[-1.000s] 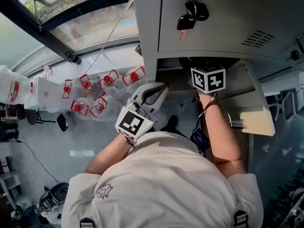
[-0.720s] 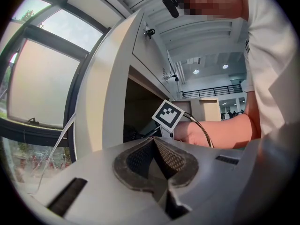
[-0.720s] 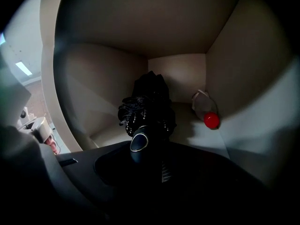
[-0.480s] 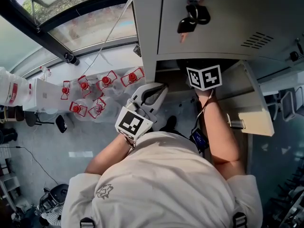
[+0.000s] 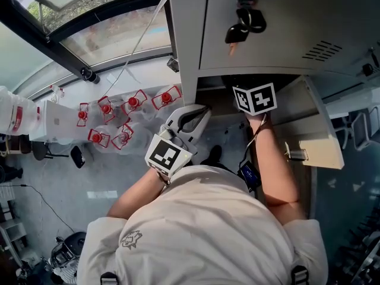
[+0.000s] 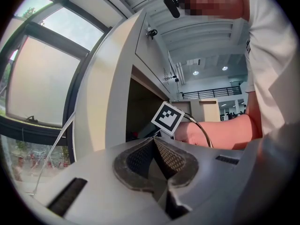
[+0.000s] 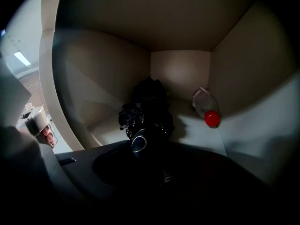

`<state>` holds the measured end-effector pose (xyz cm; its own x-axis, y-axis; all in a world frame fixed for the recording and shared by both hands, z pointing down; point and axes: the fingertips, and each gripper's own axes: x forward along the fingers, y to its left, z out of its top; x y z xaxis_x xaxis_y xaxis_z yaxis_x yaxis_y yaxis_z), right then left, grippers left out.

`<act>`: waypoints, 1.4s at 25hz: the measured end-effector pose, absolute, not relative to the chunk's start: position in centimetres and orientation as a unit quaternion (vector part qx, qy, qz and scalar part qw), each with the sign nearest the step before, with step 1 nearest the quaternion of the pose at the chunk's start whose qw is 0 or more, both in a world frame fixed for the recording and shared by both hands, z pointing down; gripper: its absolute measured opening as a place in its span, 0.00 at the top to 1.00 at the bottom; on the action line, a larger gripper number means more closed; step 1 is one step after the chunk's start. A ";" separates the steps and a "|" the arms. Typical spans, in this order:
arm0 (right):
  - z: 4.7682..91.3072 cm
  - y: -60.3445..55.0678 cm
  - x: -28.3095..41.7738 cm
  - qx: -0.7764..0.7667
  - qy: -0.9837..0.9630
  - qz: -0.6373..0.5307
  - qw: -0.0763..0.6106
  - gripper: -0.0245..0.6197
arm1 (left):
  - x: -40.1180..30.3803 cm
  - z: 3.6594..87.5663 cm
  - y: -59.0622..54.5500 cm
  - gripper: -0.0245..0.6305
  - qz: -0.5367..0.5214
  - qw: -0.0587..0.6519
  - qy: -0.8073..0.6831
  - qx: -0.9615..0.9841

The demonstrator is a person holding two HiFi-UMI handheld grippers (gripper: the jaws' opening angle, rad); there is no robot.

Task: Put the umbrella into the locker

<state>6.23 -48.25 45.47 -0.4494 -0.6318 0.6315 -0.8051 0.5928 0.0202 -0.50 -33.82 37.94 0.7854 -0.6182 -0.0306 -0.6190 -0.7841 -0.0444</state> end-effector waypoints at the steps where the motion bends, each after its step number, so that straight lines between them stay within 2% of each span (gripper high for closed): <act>1: 45.4 -48.3 6.3 0.432 -0.838 0.140 0.302 0.67 | -0.6 38.0 -33.8 0.94 0.007 0.026 0.327 -0.945; 9: 45.1 -47.6 7.1 0.454 -0.830 0.131 0.296 0.60 | -1.4 37.9 -33.4 0.94 0.006 0.015 0.330 -0.944; 20: 42.5 -44.4 7.6 0.484 -0.841 0.110 0.214 0.59 | -1.5 37.4 -32.1 0.94 0.002 0.038 0.305 -0.952; 35: 42.2 -39.6 8.8 0.524 -0.831 0.087 0.167 0.59 | -0.4 37.7 -30.6 0.94 0.002 0.029 0.265 -0.964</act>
